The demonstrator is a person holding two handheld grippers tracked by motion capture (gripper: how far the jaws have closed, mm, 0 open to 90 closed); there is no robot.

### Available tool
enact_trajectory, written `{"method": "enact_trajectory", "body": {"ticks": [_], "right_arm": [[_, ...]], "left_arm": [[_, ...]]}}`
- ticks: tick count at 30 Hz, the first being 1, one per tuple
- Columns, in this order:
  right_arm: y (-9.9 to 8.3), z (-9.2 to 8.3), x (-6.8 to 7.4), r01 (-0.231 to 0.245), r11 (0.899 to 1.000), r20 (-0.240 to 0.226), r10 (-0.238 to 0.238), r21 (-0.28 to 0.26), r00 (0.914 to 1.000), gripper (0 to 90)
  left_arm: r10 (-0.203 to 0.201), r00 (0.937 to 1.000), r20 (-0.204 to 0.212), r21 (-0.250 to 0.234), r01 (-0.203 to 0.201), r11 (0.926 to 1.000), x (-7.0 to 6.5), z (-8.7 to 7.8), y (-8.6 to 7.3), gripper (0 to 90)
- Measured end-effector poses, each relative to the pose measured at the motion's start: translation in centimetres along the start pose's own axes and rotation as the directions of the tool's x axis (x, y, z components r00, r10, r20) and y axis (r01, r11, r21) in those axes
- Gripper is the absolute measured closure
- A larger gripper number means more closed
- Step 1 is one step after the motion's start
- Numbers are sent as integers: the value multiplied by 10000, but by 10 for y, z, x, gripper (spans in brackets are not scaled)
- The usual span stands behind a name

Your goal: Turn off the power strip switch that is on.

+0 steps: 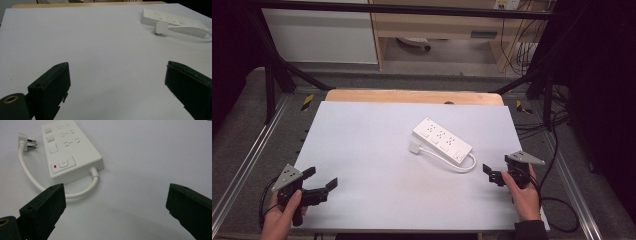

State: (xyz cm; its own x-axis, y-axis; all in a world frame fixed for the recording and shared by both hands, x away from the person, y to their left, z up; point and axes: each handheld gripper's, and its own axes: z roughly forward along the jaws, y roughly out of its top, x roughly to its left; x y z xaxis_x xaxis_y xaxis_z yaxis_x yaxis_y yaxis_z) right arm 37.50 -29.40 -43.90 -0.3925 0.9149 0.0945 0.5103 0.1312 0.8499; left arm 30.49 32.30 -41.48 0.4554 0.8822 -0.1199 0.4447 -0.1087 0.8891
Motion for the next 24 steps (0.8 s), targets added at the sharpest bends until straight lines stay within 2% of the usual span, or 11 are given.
{"method": "enact_trajectory", "body": {"ticks": [3,5,8,13,16,17,18,20,24], "right_arm": [[2,3,-1,5,9999,30,-5,112,10000,34],[3,4,-1,26,9999,25,-27,138,10000,35],[5,1,0,-266,9996,-50,266,-29,9996,47],[11,-2,3,-205,9997,-171,203,-122,9996,44],[12,-2,6,-80,10000,-164,80,-15,9998,44],[13,-3,6,-388,9991,-380,393,146,9985,44],[13,-3,6,-388,9991,-380,393,146,9985,44],[16,-6,9,-294,9990,-236,302,349,9993,52],[17,-9,11,-168,9990,-256,179,420,9995,70]], "left_arm": [[-69,9998,-192,36,69,10000,0,1,0,67],[-76,9998,-180,37,76,10000,0,1,0,67],[-18,9999,-115,-25,18,10000,1,0,-1,62],[-66,9999,-159,-39,66,10000,3,-1,-2,62],[-72,9999,-118,-65,71,10000,3,-2,-2,58],[-61,9999,-132,-81,60,9999,4,-1,-1,57],[-61,9999,-132,-81,60,9999,4,-1,-1,58],[-89,9999,-136,-67,88,9999,4,-1,-2,57],[-118,9999,-121,-72,117,9999,3,-2,-2,58]]}}
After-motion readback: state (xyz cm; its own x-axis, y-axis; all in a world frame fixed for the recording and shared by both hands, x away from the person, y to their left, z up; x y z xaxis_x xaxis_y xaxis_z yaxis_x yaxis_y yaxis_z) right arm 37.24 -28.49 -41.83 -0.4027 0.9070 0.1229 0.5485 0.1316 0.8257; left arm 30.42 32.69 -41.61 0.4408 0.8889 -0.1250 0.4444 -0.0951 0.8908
